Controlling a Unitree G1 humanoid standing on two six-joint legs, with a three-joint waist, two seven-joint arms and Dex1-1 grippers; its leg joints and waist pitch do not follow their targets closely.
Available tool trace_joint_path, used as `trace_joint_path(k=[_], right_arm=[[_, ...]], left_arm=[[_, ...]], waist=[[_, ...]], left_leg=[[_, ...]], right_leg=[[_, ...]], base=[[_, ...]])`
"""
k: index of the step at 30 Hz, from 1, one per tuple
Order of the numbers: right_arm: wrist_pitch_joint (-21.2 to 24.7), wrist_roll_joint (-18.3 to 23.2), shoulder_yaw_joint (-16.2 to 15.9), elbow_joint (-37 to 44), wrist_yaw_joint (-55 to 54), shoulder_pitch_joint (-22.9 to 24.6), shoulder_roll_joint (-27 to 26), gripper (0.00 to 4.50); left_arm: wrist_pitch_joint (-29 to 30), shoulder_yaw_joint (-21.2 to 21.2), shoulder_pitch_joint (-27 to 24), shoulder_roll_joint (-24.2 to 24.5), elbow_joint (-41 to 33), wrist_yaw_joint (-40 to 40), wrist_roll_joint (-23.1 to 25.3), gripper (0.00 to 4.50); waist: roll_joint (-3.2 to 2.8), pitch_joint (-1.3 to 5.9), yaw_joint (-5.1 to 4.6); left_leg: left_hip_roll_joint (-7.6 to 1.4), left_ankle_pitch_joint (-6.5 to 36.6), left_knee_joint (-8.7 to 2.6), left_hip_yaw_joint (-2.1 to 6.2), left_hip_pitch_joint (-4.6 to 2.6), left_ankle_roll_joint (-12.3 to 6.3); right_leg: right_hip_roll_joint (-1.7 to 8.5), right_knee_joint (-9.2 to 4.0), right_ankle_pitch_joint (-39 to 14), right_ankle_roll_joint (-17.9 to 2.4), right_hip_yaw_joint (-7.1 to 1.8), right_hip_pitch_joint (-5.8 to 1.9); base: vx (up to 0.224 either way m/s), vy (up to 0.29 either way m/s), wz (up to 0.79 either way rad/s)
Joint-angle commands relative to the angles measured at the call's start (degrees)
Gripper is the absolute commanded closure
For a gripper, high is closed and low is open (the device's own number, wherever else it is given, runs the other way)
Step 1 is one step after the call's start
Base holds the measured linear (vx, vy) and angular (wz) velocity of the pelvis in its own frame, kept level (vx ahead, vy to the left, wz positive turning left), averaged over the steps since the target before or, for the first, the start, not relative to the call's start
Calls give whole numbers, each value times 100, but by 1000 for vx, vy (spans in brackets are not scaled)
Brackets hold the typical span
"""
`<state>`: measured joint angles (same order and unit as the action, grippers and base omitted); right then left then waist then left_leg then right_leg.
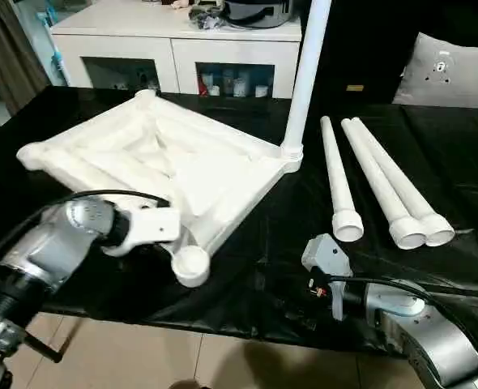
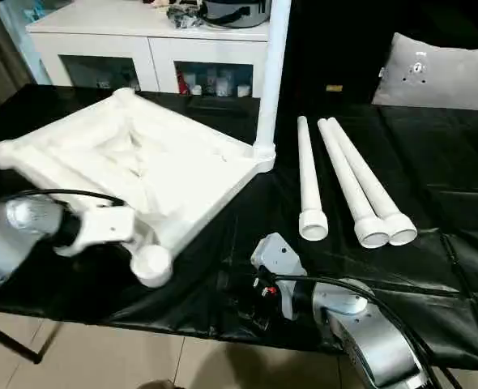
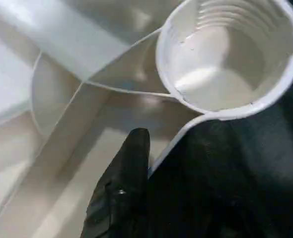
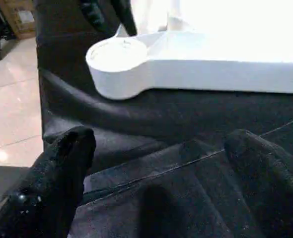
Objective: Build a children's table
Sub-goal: Rotate table base
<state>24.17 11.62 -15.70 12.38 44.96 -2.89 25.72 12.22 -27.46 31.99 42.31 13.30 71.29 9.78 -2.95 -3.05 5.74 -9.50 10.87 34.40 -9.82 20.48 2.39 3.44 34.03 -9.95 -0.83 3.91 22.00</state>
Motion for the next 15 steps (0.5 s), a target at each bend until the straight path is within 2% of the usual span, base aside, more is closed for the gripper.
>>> trace_joint_path(k=[1,4,7,9,11,13,15], right_arm=[[-62,21,55,22,21,-95,45,0],[-35,79,144,46,36,-104,64,0],[-4,131,180,98,84,-78,106,0],[-14,191,254,135,128,-55,154,0],[-7,277,346,172,137,-60,147,0],[1,318,408,194,126,-74,140,0],[12,352,451,211,134,-86,140,0]], left_arm=[[153,-237,-89,-84,-107,292,-211,361],[546,-151,-71,-301,-208,342,-448,372],[888,-86,-47,-483,-205,309,-545,394],[1244,33,-39,-857,-31,12,-478,404],[1384,41,-13,-1046,139,-309,-355,412],[1465,75,18,-1188,280,-546,-307,415],[1574,118,64,-1344,413,-854,-246,420]], waist=[[0,292,-3],[1,292,-11],[-5,282,-12],[-19,277,-28],[9,262,-44],[-4,252,-70],[19,243,-98]], left_leg=[[-368,1967,-511,202,-80,103],[-368,1860,-513,191,-70,73],[-357,1864,-503,187,-74,43],[-348,1912,-502,194,-76,31],[-332,1992,-481,184,-100,1],[-312,2064,-491,213,-79,-15],[-287,2135,-479,212,-92,-28]], right_leg=[[583,-515,-2749,-759,-346,-128],[563,-492,-2572,-827,-339,-142],[553,-509,-2643,-828,-330,-142],[554,-532,-2809,-765,-318,-148],[550,-586,-3063,-691,-305,-135],[554,-622,-3435,-514,-277,-144],[548,-666,-3647,-404,-260,-121]], base=[[0,0,0],[0,0,0],[0,0,0],[0,0,0],[0,0,0],[0,0,0],[0,0,0]])
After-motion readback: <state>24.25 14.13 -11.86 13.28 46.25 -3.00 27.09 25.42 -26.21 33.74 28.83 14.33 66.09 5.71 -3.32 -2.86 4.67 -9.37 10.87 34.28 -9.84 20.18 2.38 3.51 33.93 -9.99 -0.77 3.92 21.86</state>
